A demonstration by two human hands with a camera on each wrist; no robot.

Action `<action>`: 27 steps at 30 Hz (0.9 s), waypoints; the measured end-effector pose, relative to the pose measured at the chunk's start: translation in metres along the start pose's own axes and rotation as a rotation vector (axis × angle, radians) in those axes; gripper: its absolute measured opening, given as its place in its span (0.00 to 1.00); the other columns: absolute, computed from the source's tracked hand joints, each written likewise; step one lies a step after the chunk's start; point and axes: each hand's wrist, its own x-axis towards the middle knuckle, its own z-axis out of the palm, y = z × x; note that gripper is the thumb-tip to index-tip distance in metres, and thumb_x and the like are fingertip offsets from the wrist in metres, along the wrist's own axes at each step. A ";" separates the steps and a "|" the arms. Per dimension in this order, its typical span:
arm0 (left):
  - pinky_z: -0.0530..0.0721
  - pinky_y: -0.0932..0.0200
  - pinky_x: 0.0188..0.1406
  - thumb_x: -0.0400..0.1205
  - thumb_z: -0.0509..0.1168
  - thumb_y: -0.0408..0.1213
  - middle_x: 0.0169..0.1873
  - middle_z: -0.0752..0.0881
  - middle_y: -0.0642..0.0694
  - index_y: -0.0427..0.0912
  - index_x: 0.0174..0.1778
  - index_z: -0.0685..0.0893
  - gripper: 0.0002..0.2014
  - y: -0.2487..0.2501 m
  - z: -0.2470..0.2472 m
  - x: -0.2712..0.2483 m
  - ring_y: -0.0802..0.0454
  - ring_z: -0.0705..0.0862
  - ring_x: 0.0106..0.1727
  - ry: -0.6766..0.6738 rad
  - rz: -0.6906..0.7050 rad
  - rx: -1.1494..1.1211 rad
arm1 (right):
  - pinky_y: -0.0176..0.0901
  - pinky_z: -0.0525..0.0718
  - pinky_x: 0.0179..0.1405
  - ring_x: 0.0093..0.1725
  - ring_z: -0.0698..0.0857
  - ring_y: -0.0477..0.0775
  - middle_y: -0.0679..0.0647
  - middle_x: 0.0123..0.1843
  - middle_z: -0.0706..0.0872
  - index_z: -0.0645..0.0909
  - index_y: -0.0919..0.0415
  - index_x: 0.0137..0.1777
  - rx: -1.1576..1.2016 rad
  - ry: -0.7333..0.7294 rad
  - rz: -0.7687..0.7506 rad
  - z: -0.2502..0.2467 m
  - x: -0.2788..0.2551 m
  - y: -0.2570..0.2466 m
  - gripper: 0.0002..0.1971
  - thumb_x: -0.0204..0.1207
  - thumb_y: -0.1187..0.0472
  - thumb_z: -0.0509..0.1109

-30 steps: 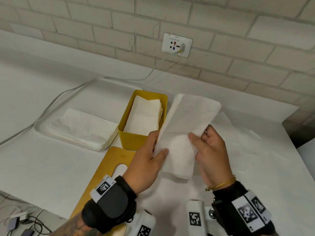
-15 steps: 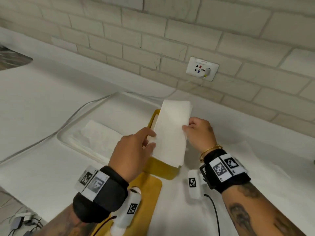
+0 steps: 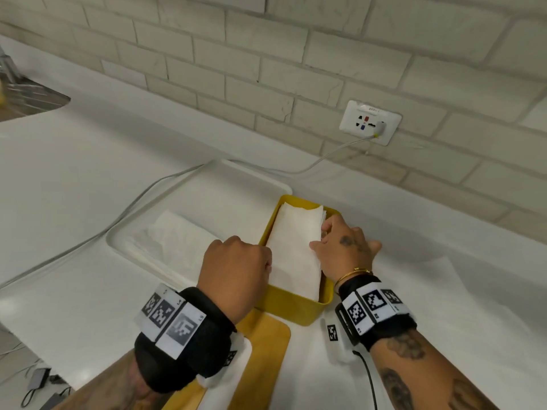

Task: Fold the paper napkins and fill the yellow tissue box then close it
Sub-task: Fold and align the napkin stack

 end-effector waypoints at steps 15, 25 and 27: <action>0.74 0.57 0.70 0.89 0.56 0.34 0.73 0.80 0.47 0.52 0.73 0.83 0.19 0.009 -0.065 0.074 0.46 0.78 0.73 -0.418 0.197 -0.133 | 0.48 0.77 0.70 0.68 0.80 0.49 0.47 0.70 0.83 0.81 0.51 0.71 0.183 -0.480 -0.474 -0.035 -0.088 -0.024 0.22 0.84 0.40 0.65; 0.74 0.53 0.72 0.92 0.54 0.35 0.80 0.75 0.38 0.37 0.83 0.72 0.22 0.066 -0.009 0.146 0.39 0.74 0.79 -0.866 0.188 0.250 | 0.47 0.76 0.53 0.64 0.83 0.57 0.55 0.62 0.87 0.76 0.56 0.69 -0.081 -0.331 -0.518 -0.005 -0.103 -0.029 0.17 0.88 0.49 0.58; 0.67 0.52 0.76 0.93 0.50 0.33 0.83 0.70 0.37 0.36 0.86 0.65 0.23 0.068 0.002 0.149 0.38 0.70 0.81 -0.866 0.213 0.322 | 0.48 0.73 0.53 0.64 0.83 0.59 0.56 0.64 0.87 0.75 0.57 0.72 -0.081 -0.337 -0.526 -0.004 -0.103 -0.029 0.17 0.88 0.51 0.59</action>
